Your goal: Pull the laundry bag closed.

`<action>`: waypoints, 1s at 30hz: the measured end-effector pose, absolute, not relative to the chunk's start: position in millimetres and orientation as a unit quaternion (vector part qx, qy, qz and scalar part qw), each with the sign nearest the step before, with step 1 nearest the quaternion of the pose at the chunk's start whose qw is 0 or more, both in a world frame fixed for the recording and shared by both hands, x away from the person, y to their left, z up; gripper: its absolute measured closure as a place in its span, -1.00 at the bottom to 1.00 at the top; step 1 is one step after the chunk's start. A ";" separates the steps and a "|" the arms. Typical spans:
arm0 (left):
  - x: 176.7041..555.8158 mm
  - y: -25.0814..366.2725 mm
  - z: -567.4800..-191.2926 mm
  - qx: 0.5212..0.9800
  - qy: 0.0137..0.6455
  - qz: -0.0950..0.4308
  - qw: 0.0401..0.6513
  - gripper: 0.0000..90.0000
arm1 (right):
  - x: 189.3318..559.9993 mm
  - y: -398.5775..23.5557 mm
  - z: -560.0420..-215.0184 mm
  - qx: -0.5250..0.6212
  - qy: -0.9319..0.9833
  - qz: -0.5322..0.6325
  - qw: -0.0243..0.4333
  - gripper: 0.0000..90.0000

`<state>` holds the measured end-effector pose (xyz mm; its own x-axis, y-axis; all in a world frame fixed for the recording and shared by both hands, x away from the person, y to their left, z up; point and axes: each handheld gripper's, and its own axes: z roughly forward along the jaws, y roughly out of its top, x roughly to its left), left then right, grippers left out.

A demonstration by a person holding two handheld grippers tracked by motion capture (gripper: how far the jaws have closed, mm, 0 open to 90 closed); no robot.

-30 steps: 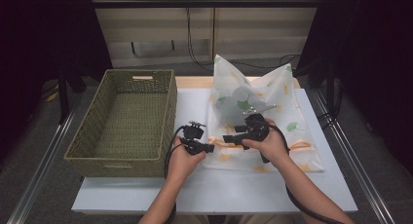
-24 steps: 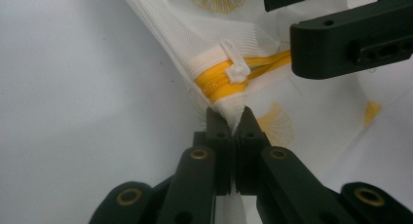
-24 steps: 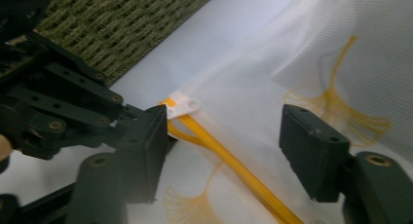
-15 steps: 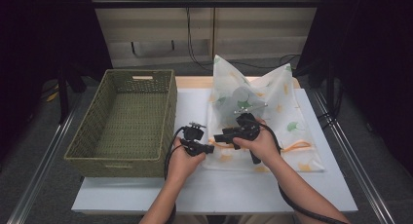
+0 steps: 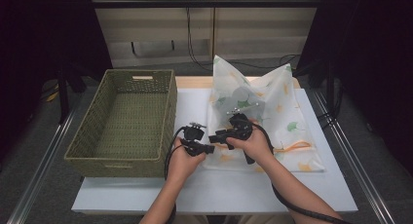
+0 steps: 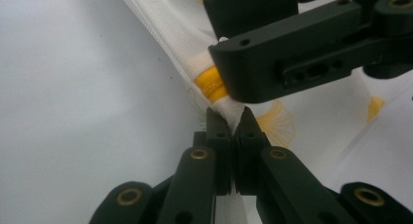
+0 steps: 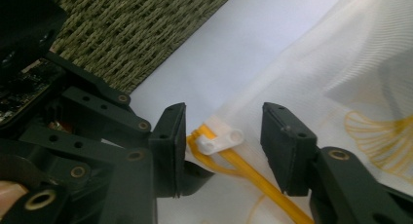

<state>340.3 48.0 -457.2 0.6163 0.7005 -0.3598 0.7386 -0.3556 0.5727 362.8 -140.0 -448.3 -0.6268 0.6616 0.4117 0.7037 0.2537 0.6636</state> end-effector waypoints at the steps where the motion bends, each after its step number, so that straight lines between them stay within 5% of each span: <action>1: 340.4 48.1 -457.3 0.823 0.437 -0.027 0.362 0.95 | 362.5 -139.2 -448.2 -0.434 -0.789 -0.434 0.028 0.25; 13: 340.7 48.1 -458.3 0.824 0.437 -0.026 0.360 0.95 | 361.2 -143.9 -445.8 -0.435 -0.791 -0.429 0.035 0.55; 30: 341.3 48.5 -459.2 0.825 0.438 -0.023 0.357 0.96 | 356.7 -147.7 -442.0 -0.437 -0.792 -0.425 0.047 0.58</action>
